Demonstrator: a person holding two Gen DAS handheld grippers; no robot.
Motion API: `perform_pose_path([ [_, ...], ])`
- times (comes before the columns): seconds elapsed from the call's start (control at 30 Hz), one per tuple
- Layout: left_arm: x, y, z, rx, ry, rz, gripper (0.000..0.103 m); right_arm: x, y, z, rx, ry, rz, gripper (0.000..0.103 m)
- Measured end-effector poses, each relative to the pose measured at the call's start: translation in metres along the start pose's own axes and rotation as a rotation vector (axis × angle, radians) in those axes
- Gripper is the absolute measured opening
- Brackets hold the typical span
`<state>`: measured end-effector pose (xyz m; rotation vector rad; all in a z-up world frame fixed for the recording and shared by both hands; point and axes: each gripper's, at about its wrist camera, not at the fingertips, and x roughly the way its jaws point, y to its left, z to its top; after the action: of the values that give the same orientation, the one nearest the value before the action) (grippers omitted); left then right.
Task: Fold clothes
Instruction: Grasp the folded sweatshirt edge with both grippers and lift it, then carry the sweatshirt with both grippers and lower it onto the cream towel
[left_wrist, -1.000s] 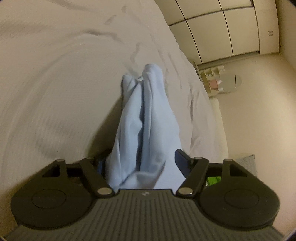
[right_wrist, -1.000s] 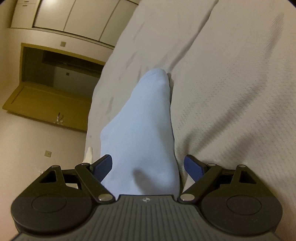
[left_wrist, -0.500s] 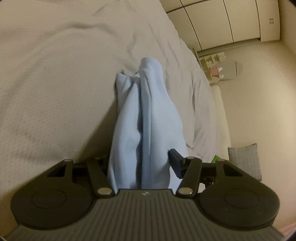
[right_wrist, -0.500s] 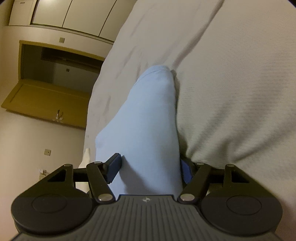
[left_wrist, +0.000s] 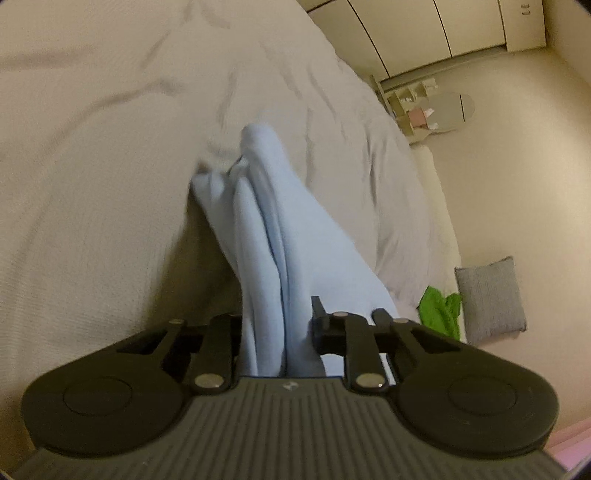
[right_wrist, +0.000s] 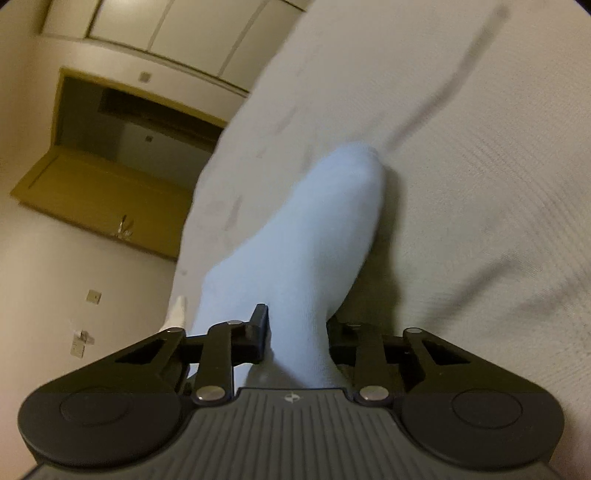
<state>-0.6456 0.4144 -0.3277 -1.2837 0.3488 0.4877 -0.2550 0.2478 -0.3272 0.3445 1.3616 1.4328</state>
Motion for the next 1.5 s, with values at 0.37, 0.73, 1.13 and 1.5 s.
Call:
perform_pose_path([
  [0.37,-0.186,-0.017,0.063,-0.113,-0.116,0.101,0.017,0.055,0.184,0.013,-0.076,0.146,0.031,0.026],
  [0.73,-0.383,0.046,0.213,0.016,-0.249,0.199,0.018,0.224,0.381,-0.043,-0.13,0.152,0.178,0.026],
  [1.13,-0.394,0.265,0.211,-0.277,-0.201,0.304,0.029,0.42,0.336,-0.171,-0.094,0.323,-0.079,0.056],
  [1.5,-0.402,0.242,0.199,-0.243,-0.202,0.313,0.021,0.376,0.347,-0.197,-0.134,0.402,-0.143,0.051],
])
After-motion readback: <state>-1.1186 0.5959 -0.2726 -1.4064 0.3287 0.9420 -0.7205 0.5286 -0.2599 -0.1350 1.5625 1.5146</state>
